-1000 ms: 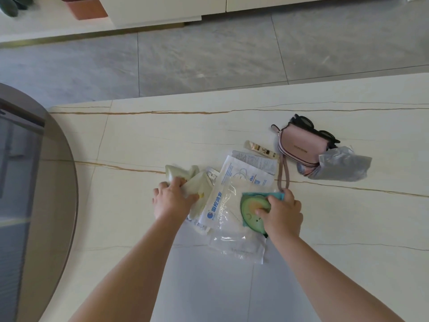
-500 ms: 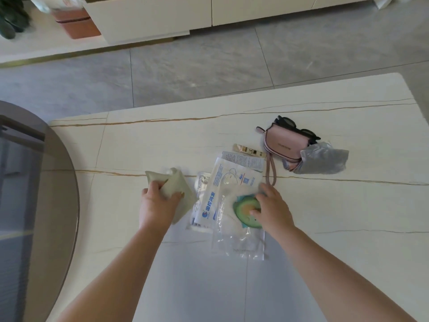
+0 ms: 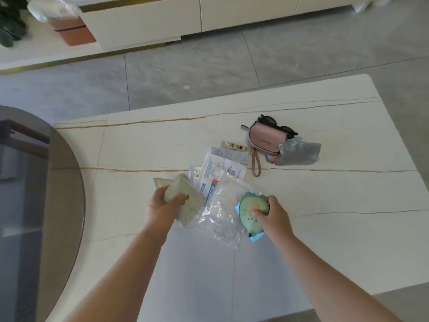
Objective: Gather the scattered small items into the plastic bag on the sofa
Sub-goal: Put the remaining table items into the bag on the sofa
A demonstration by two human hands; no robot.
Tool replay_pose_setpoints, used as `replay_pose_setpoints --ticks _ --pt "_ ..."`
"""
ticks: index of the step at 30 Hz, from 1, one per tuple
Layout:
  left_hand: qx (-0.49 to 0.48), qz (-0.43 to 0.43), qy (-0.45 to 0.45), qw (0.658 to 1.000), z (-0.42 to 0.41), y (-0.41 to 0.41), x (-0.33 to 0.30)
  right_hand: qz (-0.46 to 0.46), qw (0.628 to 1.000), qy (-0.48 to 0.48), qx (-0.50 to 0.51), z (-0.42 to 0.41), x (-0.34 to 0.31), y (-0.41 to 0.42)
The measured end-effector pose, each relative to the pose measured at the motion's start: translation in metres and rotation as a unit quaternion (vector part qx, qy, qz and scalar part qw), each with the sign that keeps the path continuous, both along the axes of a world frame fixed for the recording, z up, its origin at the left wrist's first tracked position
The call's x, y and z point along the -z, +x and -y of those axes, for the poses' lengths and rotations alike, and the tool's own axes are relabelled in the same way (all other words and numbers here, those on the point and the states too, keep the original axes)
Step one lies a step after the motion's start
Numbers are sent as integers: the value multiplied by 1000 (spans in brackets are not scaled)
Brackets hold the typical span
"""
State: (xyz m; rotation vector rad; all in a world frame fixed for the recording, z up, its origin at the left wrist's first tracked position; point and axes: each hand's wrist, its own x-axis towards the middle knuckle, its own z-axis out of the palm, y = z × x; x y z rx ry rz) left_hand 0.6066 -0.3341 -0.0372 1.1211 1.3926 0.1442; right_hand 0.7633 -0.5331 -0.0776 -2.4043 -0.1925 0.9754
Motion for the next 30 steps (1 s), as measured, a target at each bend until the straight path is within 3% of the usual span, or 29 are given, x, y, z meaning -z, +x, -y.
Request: replay_pose_setpoints --ticks 6,13,21,25,30 --pt "25 72 -46 996 27 14 -86 -98 972 140 160 41 -98 -2" --pt "136 112 -73 982 67 43 -201 -109 921 245 284 90 -222 1" --pt "248 212 -132 936 154 81 -312 -128 815 388 412 168 -331 -1" --pt "294 213 -138 922 203 103 -341 -120 751 449 469 220 -363 -4" --pt "370 205 -131 897 283 141 -370 -69 701 485 518 302 -387 -6"
